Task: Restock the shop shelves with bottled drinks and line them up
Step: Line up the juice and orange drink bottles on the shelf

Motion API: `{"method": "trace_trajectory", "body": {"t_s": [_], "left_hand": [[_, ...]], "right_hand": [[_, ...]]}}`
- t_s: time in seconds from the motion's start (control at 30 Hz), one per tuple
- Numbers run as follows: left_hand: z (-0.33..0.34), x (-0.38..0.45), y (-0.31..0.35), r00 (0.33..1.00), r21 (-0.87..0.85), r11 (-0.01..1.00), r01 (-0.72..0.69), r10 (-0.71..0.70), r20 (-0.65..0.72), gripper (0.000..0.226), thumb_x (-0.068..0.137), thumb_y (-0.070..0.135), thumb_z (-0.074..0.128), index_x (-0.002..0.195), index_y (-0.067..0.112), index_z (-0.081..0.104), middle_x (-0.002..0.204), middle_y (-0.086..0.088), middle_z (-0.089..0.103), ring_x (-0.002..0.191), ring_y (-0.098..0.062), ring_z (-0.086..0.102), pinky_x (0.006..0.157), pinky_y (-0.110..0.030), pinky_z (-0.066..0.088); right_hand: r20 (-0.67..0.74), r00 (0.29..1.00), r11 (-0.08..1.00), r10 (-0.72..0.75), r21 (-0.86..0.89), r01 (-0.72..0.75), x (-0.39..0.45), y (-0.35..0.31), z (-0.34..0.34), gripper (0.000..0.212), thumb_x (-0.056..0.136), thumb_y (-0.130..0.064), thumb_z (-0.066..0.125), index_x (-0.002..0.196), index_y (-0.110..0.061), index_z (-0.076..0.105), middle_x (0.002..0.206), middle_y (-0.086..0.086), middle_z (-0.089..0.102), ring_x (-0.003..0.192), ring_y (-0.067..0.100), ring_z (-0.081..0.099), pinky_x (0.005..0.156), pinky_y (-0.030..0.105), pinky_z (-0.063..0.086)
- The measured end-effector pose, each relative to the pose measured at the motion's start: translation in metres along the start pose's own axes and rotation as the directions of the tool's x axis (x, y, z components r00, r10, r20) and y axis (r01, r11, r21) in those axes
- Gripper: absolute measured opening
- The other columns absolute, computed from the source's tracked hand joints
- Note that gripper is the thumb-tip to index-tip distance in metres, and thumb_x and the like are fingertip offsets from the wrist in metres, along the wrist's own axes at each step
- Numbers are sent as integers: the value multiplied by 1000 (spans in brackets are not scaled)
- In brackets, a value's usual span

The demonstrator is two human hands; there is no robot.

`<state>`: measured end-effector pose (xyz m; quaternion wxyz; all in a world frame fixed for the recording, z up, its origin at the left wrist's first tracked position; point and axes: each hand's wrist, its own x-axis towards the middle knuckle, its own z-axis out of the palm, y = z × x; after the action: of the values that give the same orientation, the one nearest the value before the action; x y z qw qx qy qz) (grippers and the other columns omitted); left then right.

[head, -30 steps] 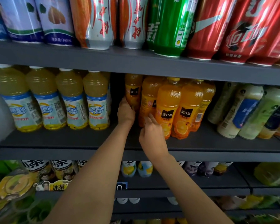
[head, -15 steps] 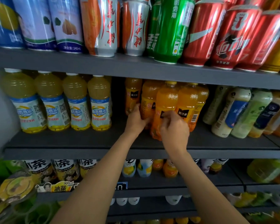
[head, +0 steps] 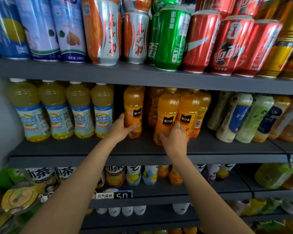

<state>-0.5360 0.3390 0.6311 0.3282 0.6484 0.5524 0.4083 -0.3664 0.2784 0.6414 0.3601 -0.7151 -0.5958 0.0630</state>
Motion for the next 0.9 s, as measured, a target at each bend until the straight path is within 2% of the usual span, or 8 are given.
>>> {"method": "trace_trajectory", "body": {"t_s": [0.07, 0.2, 0.3, 0.43, 0.53, 0.63, 0.77, 0.9], "left_hand": [[2, -1, 0, 1000, 48, 999, 5, -3, -27, 63, 86, 19, 62, 140, 12, 30, 140, -12, 42, 129, -27, 41, 108, -41, 34], [24, -10, 4, 952, 185, 977, 105, -45, -304, 81, 75, 33, 74, 138, 6, 30, 133, -19, 37, 124, -33, 38, 103, -40, 33], [33, -11, 5, 911, 165, 981, 107, -30, -412, 74, 74, 28, 76, 131, 3, 36, 128, -19, 41, 121, -33, 41, 100, -39, 36], [22, -5, 3, 960, 138, 990, 41, -1, -279, 61, 80, 21, 70, 129, 4, 37, 127, -15, 52, 119, -31, 50, 96, -38, 40], [7, 2, 3, 992, 151, 987, 59, -42, -115, 60, 86, 19, 63, 135, 6, 32, 135, -14, 49, 125, -29, 46, 101, -39, 38], [2, 3, 3, 997, 158, 985, 74, -70, -31, 59, 90, 20, 58, 139, 10, 27, 140, -12, 44, 129, -27, 42, 105, -40, 35], [7, 4, 6, 996, 184, 980, 78, -71, -47, 58, 91, 20, 55, 140, 12, 26, 140, -10, 44, 129, -27, 42, 105, -40, 35], [17, 5, 8, 986, 158, 984, 87, -63, -154, 55, 88, 18, 60, 135, 10, 33, 134, -11, 49, 125, -28, 46, 101, -39, 37]], "right_hand": [[7, 1000, 1000, -8, 9, 8, 1, 0, -1, 51, 86, -28, 64, 123, -2, 40, 126, 15, 50, 117, 30, 48, 90, 36, 40], [10, 999, 999, -31, 32, 30, 3, 1, -1, 51, 83, -28, 67, 119, -2, 42, 123, 15, 53, 113, 30, 50, 88, 34, 41], [14, 999, 998, -42, 39, 42, 5, 1, 2, 51, 83, -28, 68, 119, -3, 43, 122, 14, 54, 113, 29, 52, 88, 36, 43], [48, 998, 999, -44, 27, 42, 7, -2, 4, 51, 86, -28, 64, 123, -3, 40, 123, 13, 53, 113, 29, 52, 87, 35, 43], [78, 996, 999, -35, 42, 32, 8, -6, 7, 51, 88, -27, 62, 126, -4, 38, 125, 13, 51, 115, 30, 51, 89, 36, 42], [107, 994, 998, -38, 62, 32, 13, -11, 11, 51, 87, -25, 63, 126, -3, 38, 127, 14, 51, 117, 31, 51, 93, 38, 43], [122, 992, 997, -40, 67, 32, 18, -17, 17, 49, 87, -23, 63, 126, -3, 38, 129, 15, 51, 117, 32, 51, 95, 41, 44], [110, 993, 999, -34, 44, 30, 17, -18, 21, 50, 89, -24, 61, 127, -3, 37, 130, 15, 49, 118, 33, 51, 93, 41, 43]]}}
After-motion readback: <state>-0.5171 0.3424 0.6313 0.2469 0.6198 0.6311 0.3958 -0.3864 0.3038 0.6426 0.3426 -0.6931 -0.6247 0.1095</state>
